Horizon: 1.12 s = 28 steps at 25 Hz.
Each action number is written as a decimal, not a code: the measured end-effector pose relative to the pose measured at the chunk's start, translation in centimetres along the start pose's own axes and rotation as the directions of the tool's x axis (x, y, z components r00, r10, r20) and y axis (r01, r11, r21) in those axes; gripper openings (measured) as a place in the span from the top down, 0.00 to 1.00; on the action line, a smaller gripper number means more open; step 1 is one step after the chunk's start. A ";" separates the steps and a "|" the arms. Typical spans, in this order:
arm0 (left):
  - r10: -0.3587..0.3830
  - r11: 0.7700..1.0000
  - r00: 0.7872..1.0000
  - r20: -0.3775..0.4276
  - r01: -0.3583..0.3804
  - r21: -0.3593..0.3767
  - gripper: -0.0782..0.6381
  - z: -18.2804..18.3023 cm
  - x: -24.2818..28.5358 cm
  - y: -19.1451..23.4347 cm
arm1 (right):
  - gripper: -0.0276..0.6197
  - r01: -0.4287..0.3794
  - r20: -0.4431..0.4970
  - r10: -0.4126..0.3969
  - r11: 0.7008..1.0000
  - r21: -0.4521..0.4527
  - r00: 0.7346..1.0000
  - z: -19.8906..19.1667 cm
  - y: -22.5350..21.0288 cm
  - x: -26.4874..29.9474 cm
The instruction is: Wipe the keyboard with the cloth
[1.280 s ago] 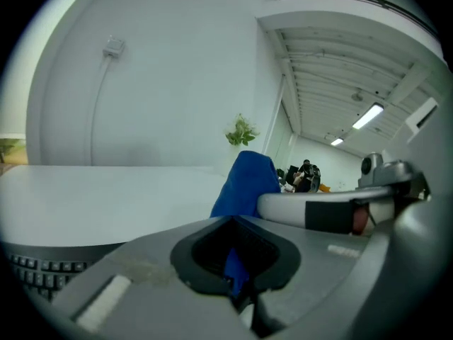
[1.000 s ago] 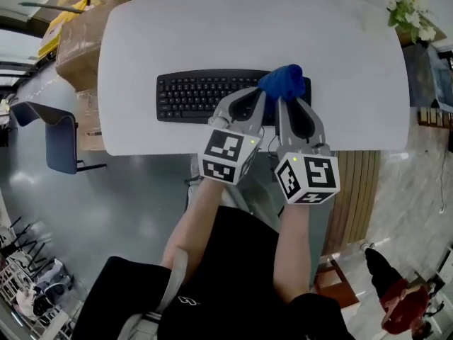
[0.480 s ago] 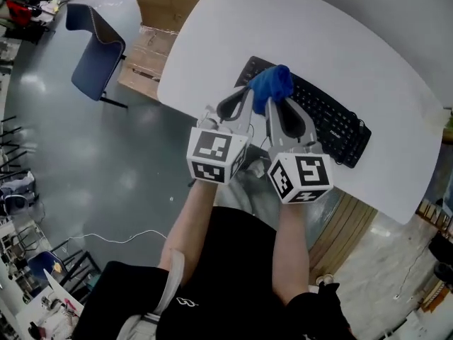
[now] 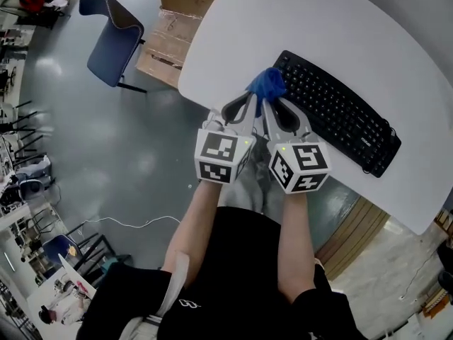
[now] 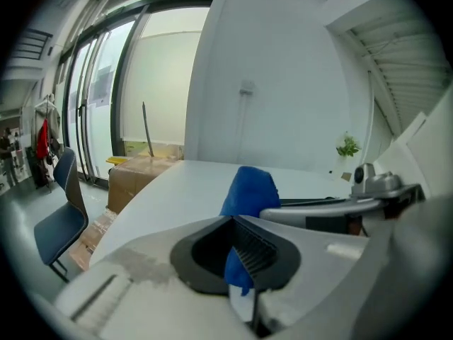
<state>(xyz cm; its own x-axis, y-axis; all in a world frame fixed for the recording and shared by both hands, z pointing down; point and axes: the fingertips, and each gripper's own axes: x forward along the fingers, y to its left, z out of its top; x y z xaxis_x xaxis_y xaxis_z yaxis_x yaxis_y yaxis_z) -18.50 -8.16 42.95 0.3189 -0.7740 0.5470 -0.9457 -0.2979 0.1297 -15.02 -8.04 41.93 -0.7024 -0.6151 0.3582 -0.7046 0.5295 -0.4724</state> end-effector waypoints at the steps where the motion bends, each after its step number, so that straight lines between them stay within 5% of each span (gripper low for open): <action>1: -0.007 1.000 1.000 -0.016 0.007 0.001 0.89 -0.4 0.3 0.1 | 0.90 0.003 -0.018 -0.003 1.000 0.012 1.000 -0.7 -0.2 0.3; 21: -0.114 0.988 0.981 -0.155 0.128 0.084 0.89 -2.6 6.0 -3.9 | 0.90 0.148 -0.072 -0.141 0.982 0.114 0.987 -3.5 -6.2 -0.3; 28: -0.156 0.986 0.974 -0.165 0.165 0.038 0.89 -3.5 6.3 -6.1 | 0.90 0.180 -0.059 -0.174 0.975 0.133 0.983 -3.9 -7.5 -2.3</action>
<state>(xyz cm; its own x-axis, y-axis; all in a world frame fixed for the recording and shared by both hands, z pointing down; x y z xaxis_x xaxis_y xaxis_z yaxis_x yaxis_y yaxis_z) -10.92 -9.26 48.49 0.4480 -0.6152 0.6487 -0.8773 -0.4422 0.1865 -8.52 -8.33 47.77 -0.5742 -0.6618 0.4819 -0.7999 0.3279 -0.5027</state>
